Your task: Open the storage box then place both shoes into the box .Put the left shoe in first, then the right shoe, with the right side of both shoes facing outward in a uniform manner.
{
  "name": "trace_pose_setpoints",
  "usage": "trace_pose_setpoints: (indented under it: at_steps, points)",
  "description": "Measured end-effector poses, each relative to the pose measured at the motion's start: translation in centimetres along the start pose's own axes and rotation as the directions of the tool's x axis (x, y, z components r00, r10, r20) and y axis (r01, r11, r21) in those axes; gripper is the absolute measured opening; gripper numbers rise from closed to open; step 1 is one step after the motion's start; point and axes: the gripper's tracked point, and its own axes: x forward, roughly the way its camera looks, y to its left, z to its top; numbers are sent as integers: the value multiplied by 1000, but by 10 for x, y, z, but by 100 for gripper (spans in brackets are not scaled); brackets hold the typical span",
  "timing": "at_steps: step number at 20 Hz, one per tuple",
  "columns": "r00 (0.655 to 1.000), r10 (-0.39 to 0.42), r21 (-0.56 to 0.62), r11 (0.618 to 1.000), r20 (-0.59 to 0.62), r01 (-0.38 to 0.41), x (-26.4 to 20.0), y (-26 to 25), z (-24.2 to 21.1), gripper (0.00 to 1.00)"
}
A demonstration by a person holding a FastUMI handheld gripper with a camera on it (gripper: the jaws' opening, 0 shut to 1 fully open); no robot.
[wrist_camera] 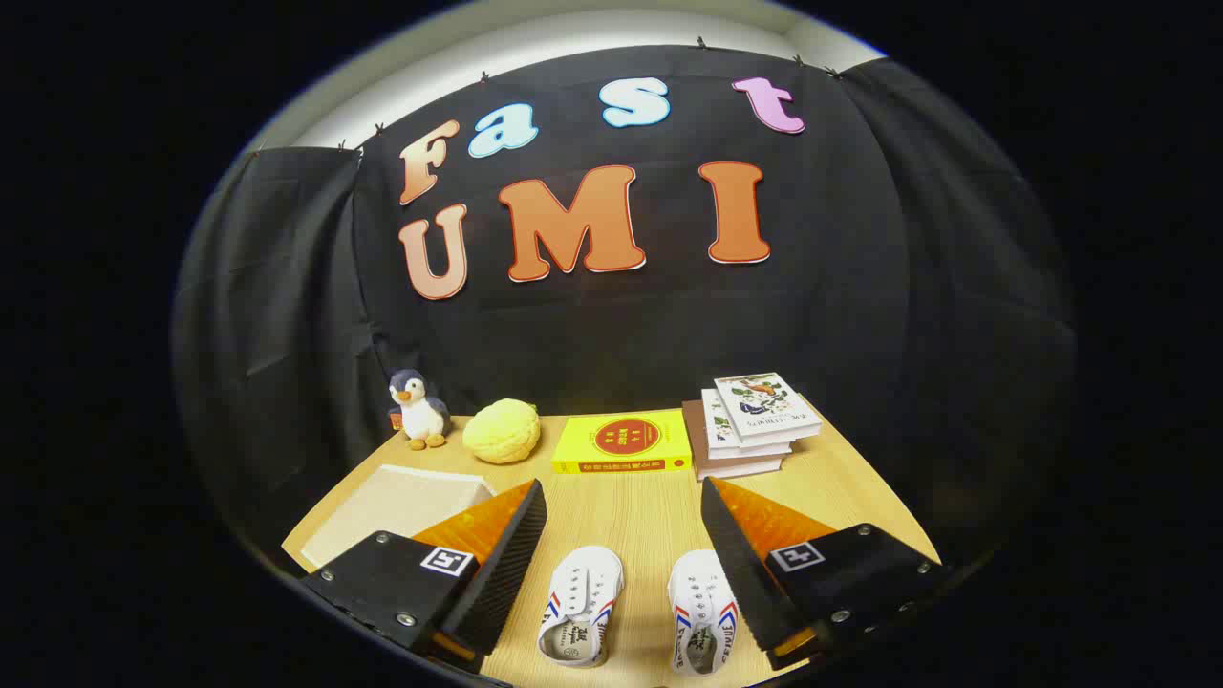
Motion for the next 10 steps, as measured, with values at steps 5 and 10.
trace_pose_setpoints:
  at_steps: [5, 10]
  points:
    - [1000, -18, 12, 1000, -14, 18, -5, -5, -7, 97]
    - [1000, -3, 15, 1000, -8, 3, -9, 3, -7, 97]
